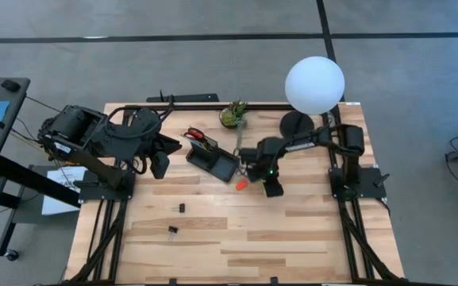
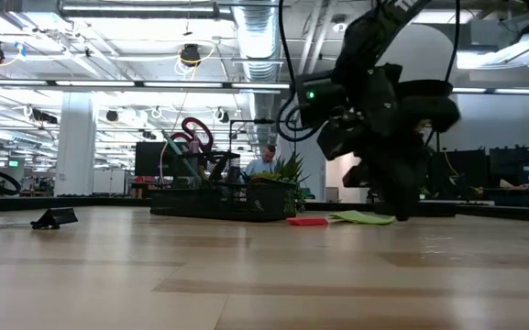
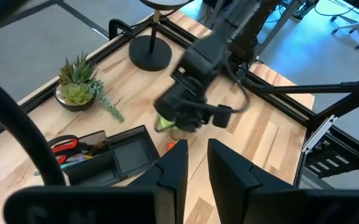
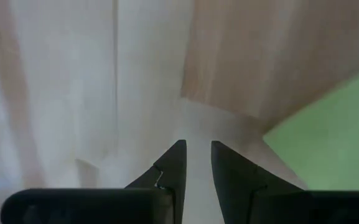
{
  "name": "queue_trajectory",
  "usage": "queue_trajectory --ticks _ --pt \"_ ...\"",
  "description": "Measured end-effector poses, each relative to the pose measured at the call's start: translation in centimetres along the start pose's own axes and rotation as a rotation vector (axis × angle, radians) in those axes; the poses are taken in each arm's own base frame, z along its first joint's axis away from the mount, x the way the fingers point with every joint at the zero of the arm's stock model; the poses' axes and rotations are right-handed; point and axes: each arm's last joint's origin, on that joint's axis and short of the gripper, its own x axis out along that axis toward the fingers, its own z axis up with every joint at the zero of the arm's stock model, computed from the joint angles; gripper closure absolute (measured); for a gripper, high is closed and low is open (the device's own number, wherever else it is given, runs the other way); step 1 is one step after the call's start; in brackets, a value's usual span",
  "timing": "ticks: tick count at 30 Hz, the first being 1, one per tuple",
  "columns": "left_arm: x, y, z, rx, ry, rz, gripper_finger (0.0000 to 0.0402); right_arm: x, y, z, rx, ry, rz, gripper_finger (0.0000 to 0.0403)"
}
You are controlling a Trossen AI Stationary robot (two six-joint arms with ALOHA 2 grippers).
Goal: Pick and place office supplies into organizer
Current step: Put the green sticky note into the black desk organizer
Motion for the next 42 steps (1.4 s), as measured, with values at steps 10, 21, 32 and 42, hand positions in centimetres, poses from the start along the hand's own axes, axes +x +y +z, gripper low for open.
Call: queue_trajectory --ticks 10,21,32,42 --pt "0.0 0.0 0.0 0.002 0.002 0.002 0.0345 -2.9 4.6 0.1 -0.172 0.039 -0.473 0.034" --pt "0.2 -0.2 -0.1 0.005 0.031 -0.021 0.0345 -13.0 3.6 -5.7 0.263 -0.555 -0.387 0.034" --pt "-0.1 -0.9 -0.7 0.052 0.041 -0.047 0.0345 -7.4 0.9 -8.8 0.558 -0.813 -0.256 0.034" --pt "-0.2 -1.0 -0.8 0.076 0.042 -0.052 0.0345 -4.1 -3.8 -8.7 0.594 -0.718 -0.076 0.034"
